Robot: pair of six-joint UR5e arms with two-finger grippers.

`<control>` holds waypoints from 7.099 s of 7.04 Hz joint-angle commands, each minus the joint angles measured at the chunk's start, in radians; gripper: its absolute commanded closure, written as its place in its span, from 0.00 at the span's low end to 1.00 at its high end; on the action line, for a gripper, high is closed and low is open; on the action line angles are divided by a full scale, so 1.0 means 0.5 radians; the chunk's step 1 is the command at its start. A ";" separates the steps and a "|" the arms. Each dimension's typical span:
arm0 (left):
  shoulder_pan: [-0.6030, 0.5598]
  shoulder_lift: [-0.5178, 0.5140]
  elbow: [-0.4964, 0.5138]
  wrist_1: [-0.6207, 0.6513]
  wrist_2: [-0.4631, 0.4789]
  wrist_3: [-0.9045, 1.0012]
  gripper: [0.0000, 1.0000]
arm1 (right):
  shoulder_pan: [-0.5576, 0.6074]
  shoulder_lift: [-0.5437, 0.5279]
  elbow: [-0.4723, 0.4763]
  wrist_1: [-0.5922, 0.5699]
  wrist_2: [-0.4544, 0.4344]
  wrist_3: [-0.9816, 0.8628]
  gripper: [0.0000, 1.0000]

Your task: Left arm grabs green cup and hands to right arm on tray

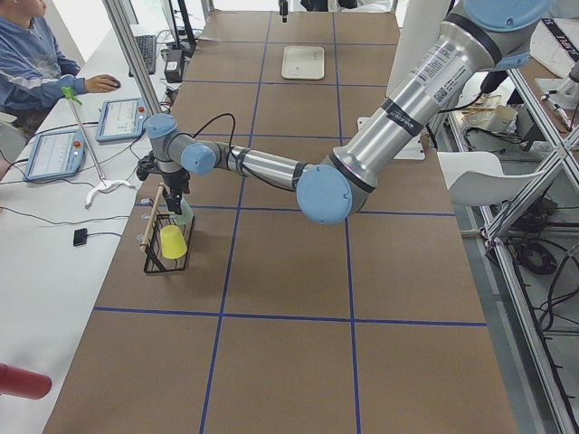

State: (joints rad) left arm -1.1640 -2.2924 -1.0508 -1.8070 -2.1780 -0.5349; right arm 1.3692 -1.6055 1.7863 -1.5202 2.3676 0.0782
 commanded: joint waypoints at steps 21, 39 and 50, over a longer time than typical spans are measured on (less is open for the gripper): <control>0.477 0.056 -1.663 -0.223 -0.485 -2.323 1.00 | -0.597 0.498 0.109 1.173 -0.004 2.371 0.01; 1.131 0.323 -1.463 -2.681 0.702 -4.152 1.00 | -1.315 0.815 0.054 3.252 -0.716 4.403 0.05; 1.205 0.280 -1.430 -2.663 0.760 -4.146 0.67 | -1.352 0.809 0.060 3.390 -0.719 4.442 1.00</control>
State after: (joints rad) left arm -0.5660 -2.1526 -1.7665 -3.1391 -1.7969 -2.6089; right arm 0.6930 -1.2016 1.8151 0.1725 2.0088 2.2928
